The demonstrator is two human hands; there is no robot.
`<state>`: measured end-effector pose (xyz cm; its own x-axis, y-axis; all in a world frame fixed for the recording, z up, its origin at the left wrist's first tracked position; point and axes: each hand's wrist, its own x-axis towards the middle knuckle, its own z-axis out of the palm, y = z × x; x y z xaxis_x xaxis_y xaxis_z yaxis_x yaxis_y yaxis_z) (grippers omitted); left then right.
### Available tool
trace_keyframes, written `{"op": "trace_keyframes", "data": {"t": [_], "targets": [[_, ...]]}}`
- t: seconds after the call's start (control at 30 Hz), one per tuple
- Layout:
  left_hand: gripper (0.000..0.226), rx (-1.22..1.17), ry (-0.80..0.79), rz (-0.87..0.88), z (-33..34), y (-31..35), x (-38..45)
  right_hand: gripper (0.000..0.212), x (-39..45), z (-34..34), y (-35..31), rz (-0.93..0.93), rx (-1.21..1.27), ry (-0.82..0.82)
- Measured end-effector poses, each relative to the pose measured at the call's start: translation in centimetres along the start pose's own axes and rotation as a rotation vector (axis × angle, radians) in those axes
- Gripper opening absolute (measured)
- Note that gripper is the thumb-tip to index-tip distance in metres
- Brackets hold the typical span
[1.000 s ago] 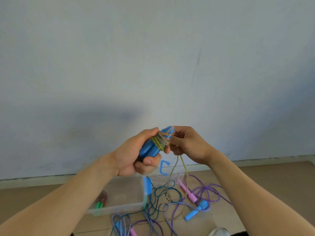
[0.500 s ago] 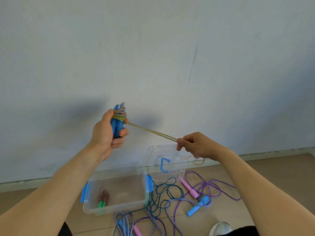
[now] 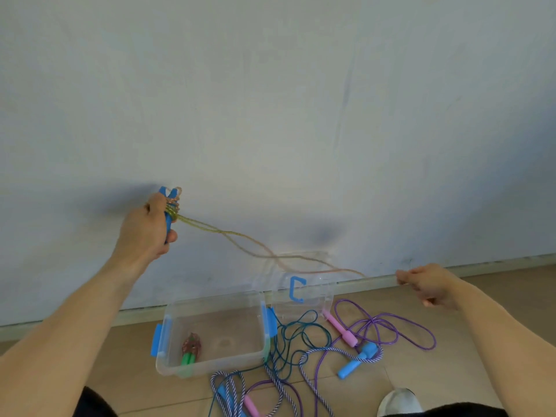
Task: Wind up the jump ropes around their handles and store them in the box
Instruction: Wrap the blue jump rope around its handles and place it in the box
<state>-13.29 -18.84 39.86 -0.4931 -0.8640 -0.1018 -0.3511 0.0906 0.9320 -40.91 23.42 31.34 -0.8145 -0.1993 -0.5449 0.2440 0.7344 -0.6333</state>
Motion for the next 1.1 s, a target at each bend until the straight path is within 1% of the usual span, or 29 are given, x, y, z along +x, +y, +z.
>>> {"op": "trace_keyframes", "data": {"t": [0.03,0.07,0.1,0.17,0.27,0.37,0.47,0.5,0.53,0.6,0.63,0.67,0.73,0.8,0.87,0.97,1.03,1.1], "targets": [[0.048,0.078,0.015,0.036,-0.2,-0.2,0.2,0.027,0.5,-0.3,0.9,0.038,-0.025,0.120],[0.048,0.127,0.019,0.055,-0.4,-0.4,0.4,0.024,1.0,-0.6,1.6,0.086,-0.008,0.199],[0.048,0.141,0.007,0.055,-0.5,-0.5,0.5,0.022,1.2,-0.7,2.0,0.124,0.024,0.237],[0.047,0.182,-0.054,0.057,-0.2,-0.6,0.4,0.021,1.4,-0.5,2.0,0.129,0.039,0.228],[0.046,0.210,-0.217,-0.006,1.3,0.1,-1.4,0.026,1.1,0.8,-0.9,-0.016,-0.054,0.180],[0.048,0.136,-0.424,-0.112,2.3,0.6,-3.2,0.019,-0.6,3.3,-5.8,-0.263,-0.184,0.113],[0.055,0.000,-0.628,-0.156,2.9,0.7,-4.3,0.008,-4.4,7.0,-10.5,-0.543,-0.222,-0.010],[0.056,-0.064,-0.695,-0.175,3.1,0.9,-4.7,0.012,-5.7,8.3,-11.6,-0.620,-0.195,-0.070],[0.056,-0.136,-0.770,-0.195,3.2,1.0,-5.0,0.021,-7.1,9.6,-12.6,-0.678,-0.154,-0.146],[0.058,-0.294,-0.935,-0.233,3.4,1.4,-5.8,0.046,-9.5,12.1,-13.8,-0.737,-0.051,-0.331],[0.058,-0.373,-1.010,-0.250,3.5,1.6,-6.1,0.053,-10.7,13.3,-14.2,-0.753,0.013,-0.430],[0.058,-0.439,-1.070,-0.263,3.5,1.8,-6.4,0.053,-11.8,14.4,-14.6,-0.770,0.090,-0.523],[0.059,-0.524,-1.156,-0.275,3.6,2.1,-6.8,0.040,-13.4,15.9,-15.3,-0.799,0.250,-0.619],[0.061,-0.568,-1.202,-0.293,3.8,2.2,-7.0,0.038,-14.6,16.6,-15.6,-0.815,0.350,-0.632],[0.063,-0.555,-1.203,-0.292,3.7,2.1,-7.0,0.031,-15.0,16.7,-15.8,-0.840,0.332,-0.569],[0.065,-0.392,-1.145,-0.233,3.4,2.0,-7.0,0.032,-14.7,16.3,-15.7,-0.873,0.220,-0.456],[0.066,-0.270,-1.081,-0.192,3.3,2.1,-7.2,0.026,-14.6,15.9,-15.6,-0.919,0.172,-0.423],[0.068,-0.228,-1.043,-0.193,3.4,2.1,-7.4,0.021,-14.5,15.4,-15.5,-0.934,0.152,-0.404]]}}
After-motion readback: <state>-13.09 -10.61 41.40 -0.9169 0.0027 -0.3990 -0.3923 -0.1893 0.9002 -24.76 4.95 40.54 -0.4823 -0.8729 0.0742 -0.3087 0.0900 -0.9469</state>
